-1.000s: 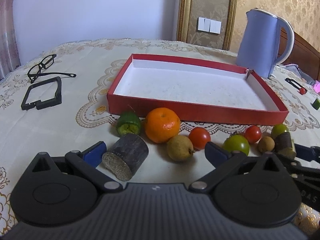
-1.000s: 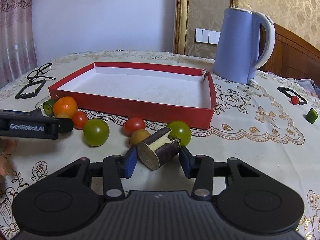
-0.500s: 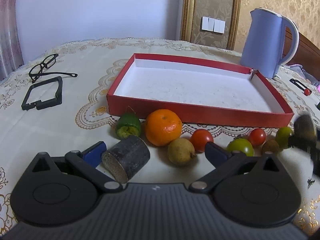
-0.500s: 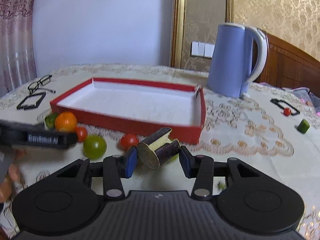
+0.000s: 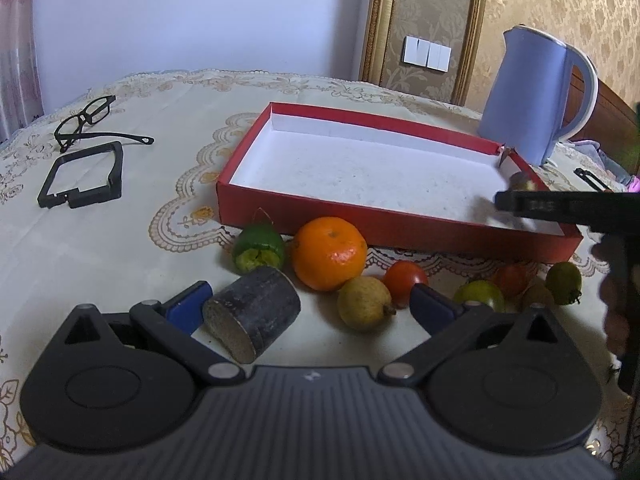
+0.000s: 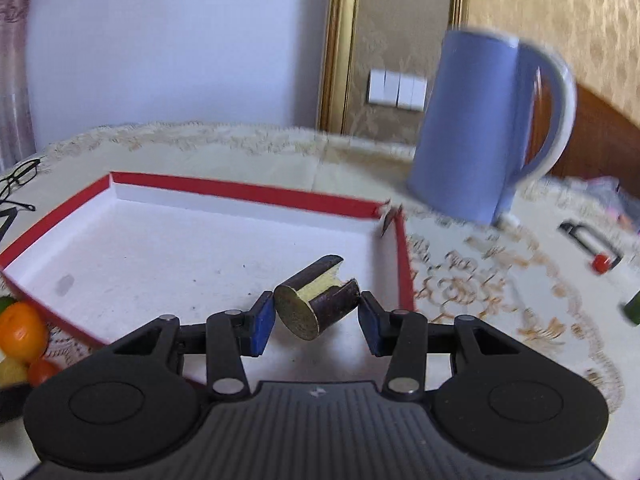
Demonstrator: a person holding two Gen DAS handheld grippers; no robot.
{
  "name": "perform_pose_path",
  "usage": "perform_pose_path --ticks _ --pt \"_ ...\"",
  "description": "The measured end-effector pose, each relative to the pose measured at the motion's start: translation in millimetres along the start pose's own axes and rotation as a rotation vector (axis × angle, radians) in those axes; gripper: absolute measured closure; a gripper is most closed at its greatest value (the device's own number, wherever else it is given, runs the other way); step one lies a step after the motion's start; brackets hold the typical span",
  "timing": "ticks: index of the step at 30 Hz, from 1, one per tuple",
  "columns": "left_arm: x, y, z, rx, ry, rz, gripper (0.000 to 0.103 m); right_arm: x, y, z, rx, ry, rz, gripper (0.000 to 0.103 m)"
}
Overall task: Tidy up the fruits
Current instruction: 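Lower the eggplant slice into the red tray and open the right gripper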
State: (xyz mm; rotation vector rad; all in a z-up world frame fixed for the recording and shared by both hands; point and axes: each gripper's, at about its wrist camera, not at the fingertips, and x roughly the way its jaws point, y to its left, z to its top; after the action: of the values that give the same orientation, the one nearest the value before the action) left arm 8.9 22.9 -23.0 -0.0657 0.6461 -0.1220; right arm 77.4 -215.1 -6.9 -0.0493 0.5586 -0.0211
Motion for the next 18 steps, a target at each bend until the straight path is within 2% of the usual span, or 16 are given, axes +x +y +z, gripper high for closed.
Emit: perform_pose_path --ticks 3,6,7,9,13,15,18 --pt "0.8 0.2 0.4 -0.002 0.003 -0.001 0.000 16.9 1.5 1.6 -0.010 0.049 0.001 0.058" --pt "0.7 0.0 0.3 0.001 0.001 -0.001 0.000 20.3 5.9 2.4 -0.041 0.041 -0.004 0.056" --pt "0.4 0.4 -0.1 0.002 0.001 -0.002 0.000 19.2 6.5 1.6 -0.053 0.036 -0.004 0.051" --pt "-2.2 2.1 -1.4 0.008 0.003 -0.008 0.000 12.6 3.5 -1.5 -0.034 0.022 0.017 0.024" --pt "-16.0 12.4 -8.4 0.009 -0.026 -0.036 0.000 -29.3 -8.2 -13.3 0.025 -0.086 -0.018 0.021" --pt "-21.4 18.3 -13.5 0.015 -0.041 -0.049 0.000 -54.8 -16.2 -26.6 0.045 -0.146 -0.062 0.013" --pt "-25.8 24.4 -16.5 -0.010 -0.041 -0.076 0.000 -74.5 -34.9 -44.0 0.113 -0.171 -0.138 0.012"
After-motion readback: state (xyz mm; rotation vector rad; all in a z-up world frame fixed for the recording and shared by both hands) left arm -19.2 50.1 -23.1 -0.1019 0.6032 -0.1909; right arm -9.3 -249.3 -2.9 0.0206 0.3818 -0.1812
